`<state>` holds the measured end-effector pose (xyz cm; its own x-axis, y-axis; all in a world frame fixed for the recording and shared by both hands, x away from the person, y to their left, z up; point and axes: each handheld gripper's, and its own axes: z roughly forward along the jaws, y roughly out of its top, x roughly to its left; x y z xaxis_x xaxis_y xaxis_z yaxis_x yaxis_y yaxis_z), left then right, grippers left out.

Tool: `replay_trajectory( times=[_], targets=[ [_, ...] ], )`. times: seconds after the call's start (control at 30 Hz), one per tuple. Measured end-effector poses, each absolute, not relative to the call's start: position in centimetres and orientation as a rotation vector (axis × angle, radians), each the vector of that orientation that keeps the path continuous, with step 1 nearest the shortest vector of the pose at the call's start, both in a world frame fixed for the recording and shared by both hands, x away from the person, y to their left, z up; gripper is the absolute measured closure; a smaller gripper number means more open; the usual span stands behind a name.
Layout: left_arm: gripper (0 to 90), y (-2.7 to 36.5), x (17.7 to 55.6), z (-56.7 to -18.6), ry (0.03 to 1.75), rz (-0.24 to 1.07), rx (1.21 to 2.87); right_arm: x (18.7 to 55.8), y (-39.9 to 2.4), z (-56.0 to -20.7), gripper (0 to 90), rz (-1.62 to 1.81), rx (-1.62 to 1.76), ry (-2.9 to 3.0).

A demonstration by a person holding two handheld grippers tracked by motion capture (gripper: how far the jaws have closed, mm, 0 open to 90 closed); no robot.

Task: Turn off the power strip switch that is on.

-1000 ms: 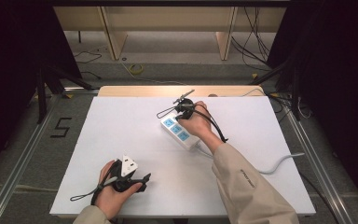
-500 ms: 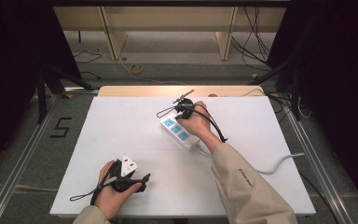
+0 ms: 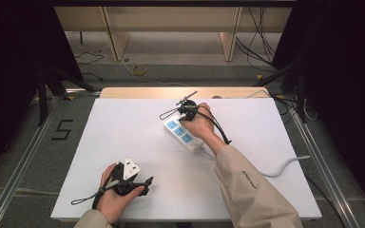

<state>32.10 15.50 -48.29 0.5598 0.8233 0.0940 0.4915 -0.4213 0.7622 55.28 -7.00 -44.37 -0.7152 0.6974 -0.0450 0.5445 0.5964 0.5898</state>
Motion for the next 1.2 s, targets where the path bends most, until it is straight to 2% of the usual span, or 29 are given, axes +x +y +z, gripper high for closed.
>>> replay_trajectory(
  times=[1.2],
  targets=[
    [21.8,15.5,32.1,-48.4,1.046,0.604,2.091,56.3,-5.6,-44.2,90.0,0.808,1.029,2.534]
  ],
)
